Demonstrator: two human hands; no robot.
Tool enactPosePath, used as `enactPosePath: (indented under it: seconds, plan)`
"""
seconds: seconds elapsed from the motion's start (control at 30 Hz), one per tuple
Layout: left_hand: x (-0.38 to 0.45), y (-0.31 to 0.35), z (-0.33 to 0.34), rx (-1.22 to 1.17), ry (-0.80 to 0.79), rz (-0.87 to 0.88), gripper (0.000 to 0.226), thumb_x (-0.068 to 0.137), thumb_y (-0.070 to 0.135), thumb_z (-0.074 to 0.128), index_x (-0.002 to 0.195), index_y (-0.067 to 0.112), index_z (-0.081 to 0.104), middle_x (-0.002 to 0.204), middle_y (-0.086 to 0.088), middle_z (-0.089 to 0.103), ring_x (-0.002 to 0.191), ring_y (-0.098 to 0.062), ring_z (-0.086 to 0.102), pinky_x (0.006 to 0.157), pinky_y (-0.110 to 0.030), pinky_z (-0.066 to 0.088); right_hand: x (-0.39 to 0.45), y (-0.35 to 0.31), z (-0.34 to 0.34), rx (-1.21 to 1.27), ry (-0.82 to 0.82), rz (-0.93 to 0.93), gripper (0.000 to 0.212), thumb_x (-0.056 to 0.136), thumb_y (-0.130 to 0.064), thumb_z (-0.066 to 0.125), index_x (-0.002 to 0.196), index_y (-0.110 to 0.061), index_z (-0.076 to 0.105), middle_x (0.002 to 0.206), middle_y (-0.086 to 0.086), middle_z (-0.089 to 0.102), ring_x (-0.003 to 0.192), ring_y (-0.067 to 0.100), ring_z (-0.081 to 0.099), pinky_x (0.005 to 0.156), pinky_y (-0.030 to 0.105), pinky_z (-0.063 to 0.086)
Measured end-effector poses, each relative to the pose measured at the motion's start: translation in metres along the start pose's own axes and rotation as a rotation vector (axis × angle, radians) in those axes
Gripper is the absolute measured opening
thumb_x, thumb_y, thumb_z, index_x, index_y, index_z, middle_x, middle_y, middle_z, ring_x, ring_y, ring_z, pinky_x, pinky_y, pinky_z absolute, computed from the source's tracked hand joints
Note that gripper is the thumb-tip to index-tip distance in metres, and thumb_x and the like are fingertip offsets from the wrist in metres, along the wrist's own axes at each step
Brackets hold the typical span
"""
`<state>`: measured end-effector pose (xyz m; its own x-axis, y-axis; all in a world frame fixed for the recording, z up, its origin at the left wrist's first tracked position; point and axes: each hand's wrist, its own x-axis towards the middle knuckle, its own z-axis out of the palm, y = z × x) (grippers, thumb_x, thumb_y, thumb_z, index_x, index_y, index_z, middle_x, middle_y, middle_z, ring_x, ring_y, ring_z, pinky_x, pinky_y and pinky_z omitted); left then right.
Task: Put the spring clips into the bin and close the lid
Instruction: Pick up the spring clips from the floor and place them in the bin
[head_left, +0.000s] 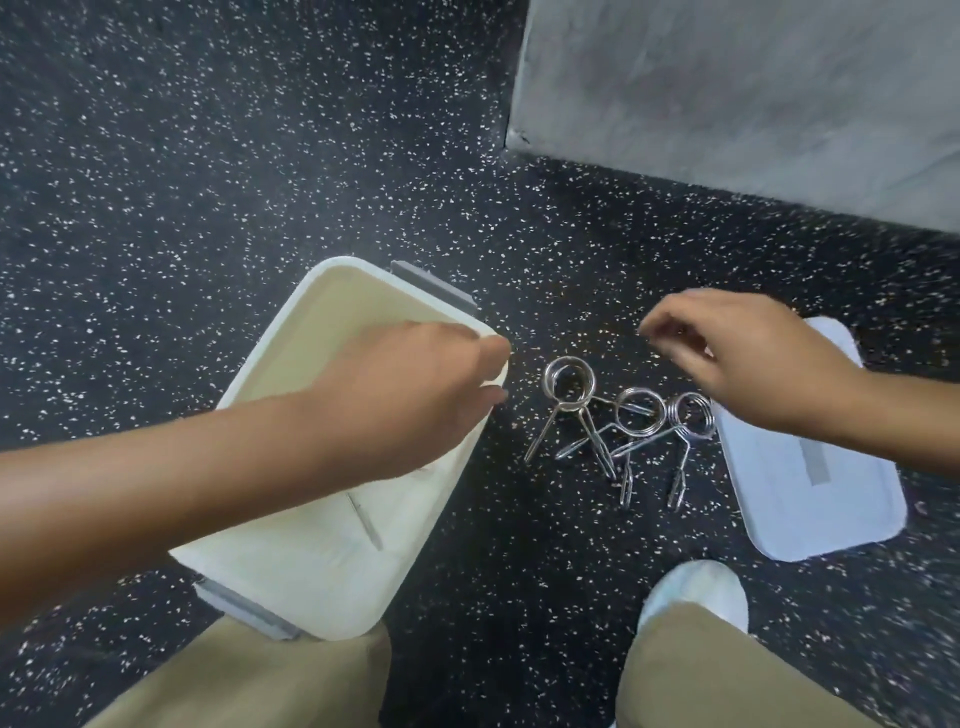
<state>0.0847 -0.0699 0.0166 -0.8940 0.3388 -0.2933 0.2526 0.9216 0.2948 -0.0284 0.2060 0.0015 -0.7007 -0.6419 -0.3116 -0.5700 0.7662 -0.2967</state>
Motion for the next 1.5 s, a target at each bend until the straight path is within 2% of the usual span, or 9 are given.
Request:
enactPosePath:
  seconds: [0.2, 0.33, 0.43, 0.67, 0.83, 1.0, 1.23, 1.4, 1.5]
  plan:
    - [0.055, 0.029, 0.019, -0.101, 0.03, 0.026, 0.02, 0.103, 0.029, 0.049, 0.097, 0.012, 0.057, 0.088, -0.003, 0.061, 0.079, -0.027, 0.062, 0.05, -0.029, 0.04, -0.021, 0.055, 0.052, 0.1, -0.076, 0.315, 0.014, 0.095, -0.024, 0.064, 0.109, -0.02, 0.068, 0.103, 0.001, 0.073, 0.08, 0.017, 0.06, 0.073, 0.032, 0.049]
    - [0.089, 0.046, 0.051, -0.12, -0.05, -0.027, 0.014, 0.099, 0.021, 0.055, 0.108, 0.009, 0.056, 0.1, -0.01, 0.06, 0.09, -0.035, 0.063, 0.074, -0.045, 0.053, -0.018, 0.07, 0.078, 0.113, -0.142, 0.366, 0.023, 0.094, -0.028, 0.066, 0.113, -0.015, 0.066, 0.106, 0.005, 0.072, 0.09, 0.023, 0.063, 0.08, 0.037, 0.053]
    - [0.101, 0.055, 0.07, 0.023, -0.137, -0.044, 0.028, 0.097, 0.013, 0.06, 0.122, 0.01, 0.05, 0.114, -0.012, 0.053, 0.102, -0.034, 0.06, 0.074, -0.046, 0.055, -0.009, 0.07, 0.088, 0.126, -0.156, 0.348, 0.026, 0.094, -0.032, 0.065, 0.114, -0.016, 0.065, 0.106, 0.004, 0.07, 0.094, 0.024, 0.064, 0.082, 0.039, 0.055]
    - [0.134, 0.079, 0.093, 0.262, -0.403, 0.009, 0.083, 0.094, 0.018, 0.067, 0.16, 0.02, 0.016, 0.16, -0.017, 0.022, 0.136, -0.042, 0.039, 0.098, -0.046, 0.049, 0.008, 0.06, 0.106, -0.007, -0.192, 0.291, 0.025, 0.091, -0.038, 0.065, 0.11, -0.021, 0.065, 0.102, 0.002, 0.07, 0.098, 0.026, 0.063, 0.073, 0.036, 0.052]
    - [0.136, 0.079, 0.103, 0.31, -0.383, 0.036, 0.067, 0.093, 0.011, 0.064, 0.151, 0.02, 0.033, 0.145, -0.014, 0.04, 0.125, -0.039, 0.049, 0.085, -0.042, 0.05, 0.005, 0.058, 0.109, -0.021, -0.185, 0.264, 0.019, 0.097, -0.031, 0.06, 0.109, -0.018, 0.066, 0.103, 0.007, 0.069, 0.095, 0.03, 0.063, 0.066, 0.033, 0.043]
    - [0.132, 0.075, 0.098, 0.277, -0.281, 0.026, 0.051, 0.092, 0.004, 0.062, 0.139, 0.016, 0.047, 0.133, -0.013, 0.047, 0.116, -0.037, 0.054, 0.073, -0.042, 0.05, -0.004, 0.055, 0.107, 0.038, -0.121, 0.249, 0.016, 0.097, -0.029, 0.06, 0.103, -0.016, 0.068, 0.095, 0.009, 0.073, 0.089, 0.033, 0.065, 0.072, 0.04, 0.054]
    - [0.113, 0.075, 0.066, 0.239, -0.046, 0.05, 0.032, 0.092, 0.009, 0.058, 0.122, 0.013, 0.048, 0.118, -0.012, 0.049, 0.1, -0.036, 0.056, 0.058, -0.04, 0.041, -0.016, 0.052, 0.092, 0.125, 0.014, 0.265, 0.016, 0.096, -0.026, 0.062, 0.089, -0.012, 0.066, 0.082, 0.006, 0.068, 0.075, 0.028, 0.061, 0.066, 0.041, 0.053]
    - [0.085, 0.066, 0.035, -0.004, 0.057, 0.047, 0.035, 0.088, 0.022, 0.064, 0.118, 0.014, 0.047, 0.117, -0.012, 0.051, 0.098, -0.034, 0.053, 0.073, -0.049, 0.053, -0.023, 0.055, 0.078, 0.079, 0.06, 0.252, 0.019, 0.097, -0.024, 0.061, 0.088, -0.008, 0.065, 0.079, 0.008, 0.066, 0.073, 0.029, 0.06, 0.064, 0.039, 0.052]
    - [0.067, 0.058, 0.024, -0.083, 0.134, 0.046, 0.037, 0.083, 0.023, 0.072, 0.11, 0.014, 0.048, 0.103, -0.01, 0.057, 0.082, -0.028, 0.052, 0.067, -0.038, 0.042, -0.027, 0.057, 0.069, 0.04, 0.084, 0.22, 0.018, 0.097, -0.022, 0.061, 0.088, -0.008, 0.065, 0.08, 0.008, 0.065, 0.074, 0.031, 0.06, 0.064, 0.04, 0.051]
